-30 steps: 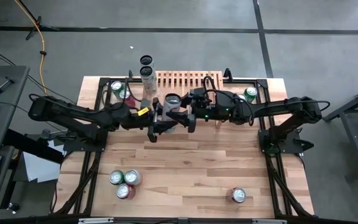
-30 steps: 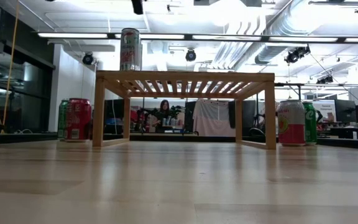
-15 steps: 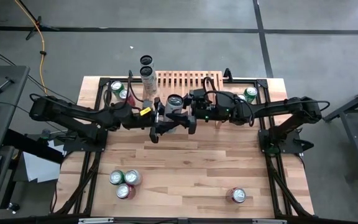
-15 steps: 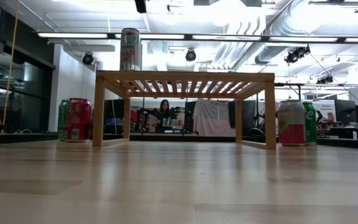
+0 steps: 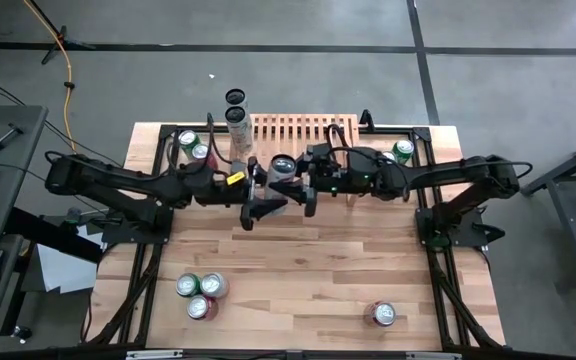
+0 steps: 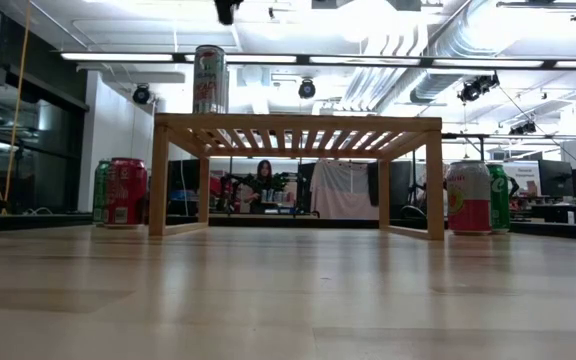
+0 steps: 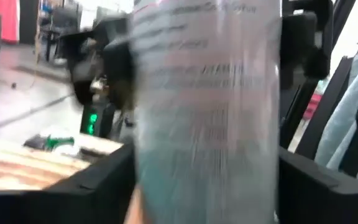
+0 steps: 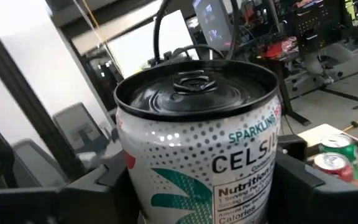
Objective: Place canned beverage on shelf
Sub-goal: Put the white-pink soda can on the shelf aligned with the other white-pink soda cans
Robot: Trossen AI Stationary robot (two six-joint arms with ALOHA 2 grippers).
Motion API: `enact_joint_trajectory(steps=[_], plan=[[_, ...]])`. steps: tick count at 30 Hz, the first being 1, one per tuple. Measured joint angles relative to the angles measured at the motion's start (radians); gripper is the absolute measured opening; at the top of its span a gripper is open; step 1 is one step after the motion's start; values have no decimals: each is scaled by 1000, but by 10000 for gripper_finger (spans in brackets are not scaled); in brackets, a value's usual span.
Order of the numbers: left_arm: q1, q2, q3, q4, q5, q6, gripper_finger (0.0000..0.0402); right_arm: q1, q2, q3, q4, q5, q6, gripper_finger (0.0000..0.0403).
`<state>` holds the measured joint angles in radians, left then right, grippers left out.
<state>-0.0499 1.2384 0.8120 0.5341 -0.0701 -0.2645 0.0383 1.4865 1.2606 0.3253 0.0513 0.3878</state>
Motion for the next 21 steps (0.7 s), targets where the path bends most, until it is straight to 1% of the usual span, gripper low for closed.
enact_joint_trajectory(steps=[1, 3, 5, 8, 10, 14, 17, 21], plan=[[6, -11, 1, -24, 5, -13, 330, 0, -17, 0, -12, -1, -6, 234], [21, -53, 2, -117, 10, -22, 364, -5, -47, 1, -60, 1, -21, 234], [34, -102, 1, -210, 3, -20, 381, -6, -78, 2, -127, 9, -29, 234], [60, -202, -1, -324, -6, 6, 387, -4, -113, 2, -202, 19, -46, 234], [73, -282, 2, -358, -40, 28, 388, 2, -132, 2, -236, 30, -53, 234], [90, -457, 0, -401, -163, 88, 385, 15, -133, 3, -297, 75, -72, 234], [90, -573, 1, -396, -259, 126, 385, 24, -109, 2, -295, 90, -82, 234], [90, -676, 1, -432, -323, 115, 385, 24, -55, 1, -276, 71, -102, 234]])
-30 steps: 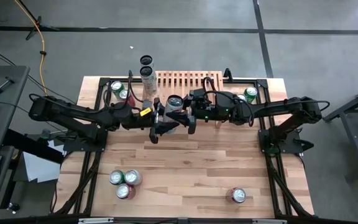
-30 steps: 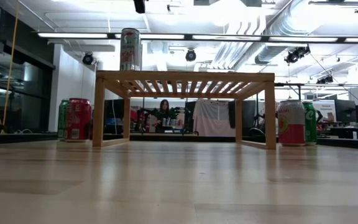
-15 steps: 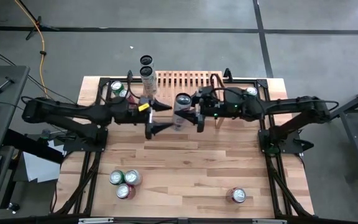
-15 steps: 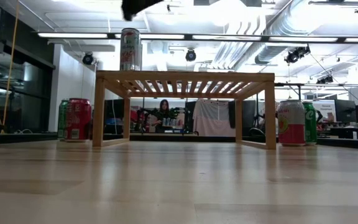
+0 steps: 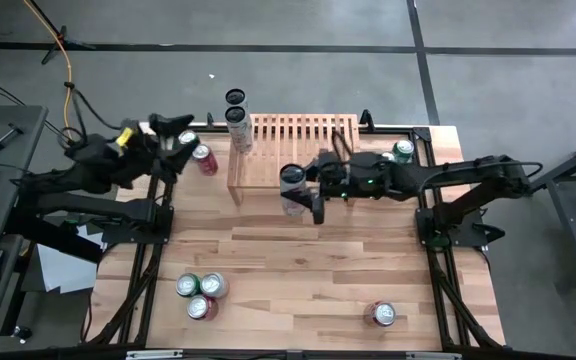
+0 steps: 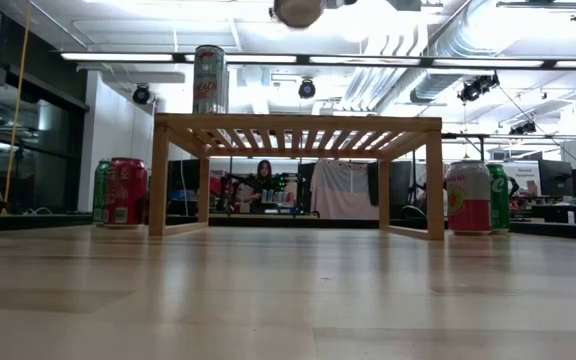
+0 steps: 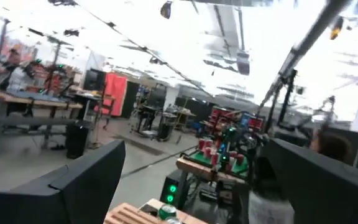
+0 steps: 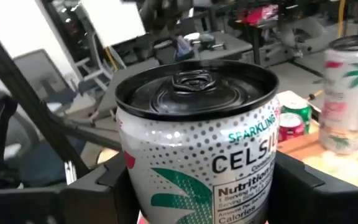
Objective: Place canned beverage on shelf
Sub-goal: Put the white-pink soda can on the shelf aligned with the other white-pink soda cans
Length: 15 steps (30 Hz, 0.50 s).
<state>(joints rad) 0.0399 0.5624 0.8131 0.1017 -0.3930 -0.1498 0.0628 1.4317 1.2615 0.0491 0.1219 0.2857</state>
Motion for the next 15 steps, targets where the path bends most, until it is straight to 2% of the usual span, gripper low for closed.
enact_joint_trajectory(steps=[6, 10, 15], plan=[[-1, -58, -1, -87, -10, -36, 385, -3, 112, -1, 205, -27, -11, 234], [-1, -58, -1, -112, -10, 7, 385, -22, 198, 12, 308, -13, -7, 234], [-1, -49, -1, -115, -10, 73, 385, -59, 327, 177, 282, 37, -45, 234]])
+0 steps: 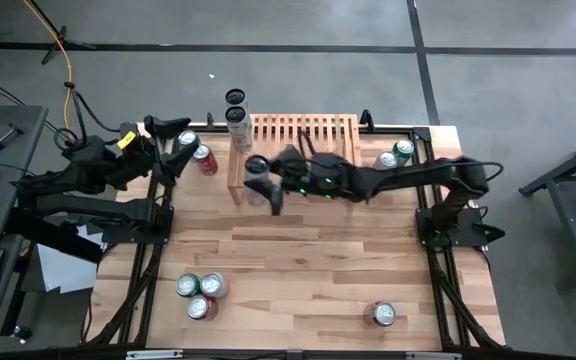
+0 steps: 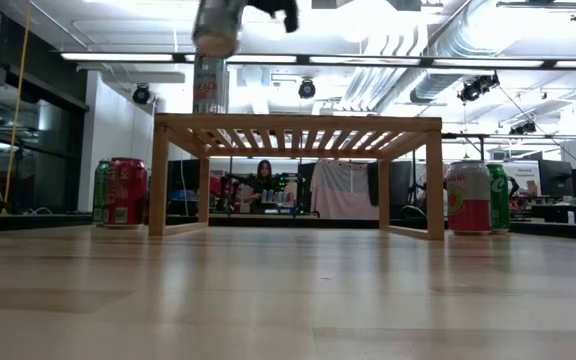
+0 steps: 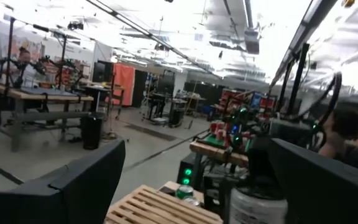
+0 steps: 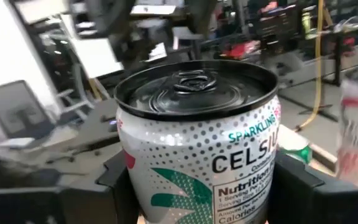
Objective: Place canned beverage on shelf
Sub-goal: Put the white-pink soda can on the shelf aligned with the other white-pink soda cans
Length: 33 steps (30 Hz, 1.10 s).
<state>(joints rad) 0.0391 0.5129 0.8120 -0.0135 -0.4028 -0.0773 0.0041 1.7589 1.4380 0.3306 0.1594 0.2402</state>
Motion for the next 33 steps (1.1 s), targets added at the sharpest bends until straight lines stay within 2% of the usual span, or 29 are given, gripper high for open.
enact_joint_trajectory(steps=[7, 12, 21, 29, 33], plan=[[0, 1, 0, 27, -7, 105, 385, -56, 202, 354, -288, -7, -73, 234], [0, 1, 0, 74, -7, 108, 385, -102, 295, 493, -358, -23, -111, 234], [0, 1, 0, 128, -30, 108, 385, -155, 307, 476, -336, -41, -127, 234], [0, 1, 0, 139, -55, 108, 385, -177, 306, 294, -55, -58, -78, 234], [0, 1, 0, 147, -62, 108, 385, -180, 306, 266, 23, -54, -65, 234]])
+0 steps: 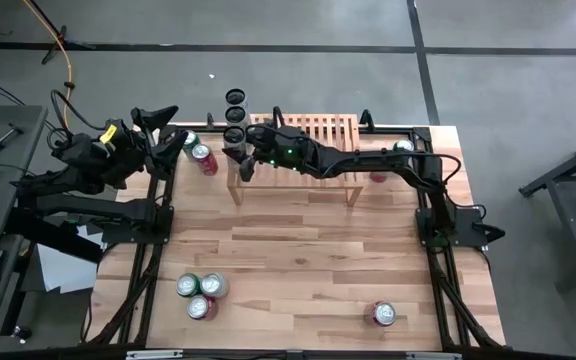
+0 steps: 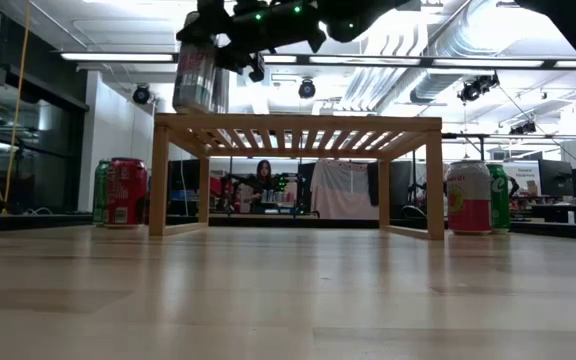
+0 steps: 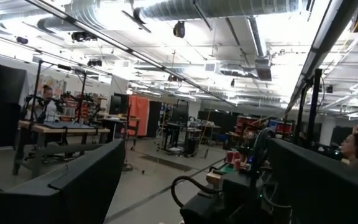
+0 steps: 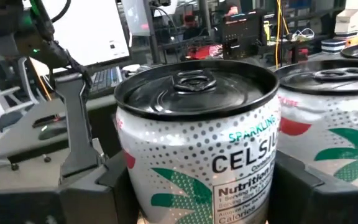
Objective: Place canned beverage on shelf
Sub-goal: Put the white-pink soda can on the shelf aligned with the other white-pink soda cans
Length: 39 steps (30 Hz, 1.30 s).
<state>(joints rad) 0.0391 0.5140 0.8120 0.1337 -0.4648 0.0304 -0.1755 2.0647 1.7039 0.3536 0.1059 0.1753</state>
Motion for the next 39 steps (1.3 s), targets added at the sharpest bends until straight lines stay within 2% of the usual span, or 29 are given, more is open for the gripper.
enact_joint_trajectory(steps=[15, 22, 39], plan=[[0, 0, 0, 0, -18, 0, 385, -10, 0, -1, -47, 1, -70, 235], [0, 0, 0, 0, -18, -3, 385, -15, 0, -1, -47, -1, -64, 281], [0, 0, 0, -1, -18, -3, 385, -23, -4, -1, -39, 26, -71, 290]])
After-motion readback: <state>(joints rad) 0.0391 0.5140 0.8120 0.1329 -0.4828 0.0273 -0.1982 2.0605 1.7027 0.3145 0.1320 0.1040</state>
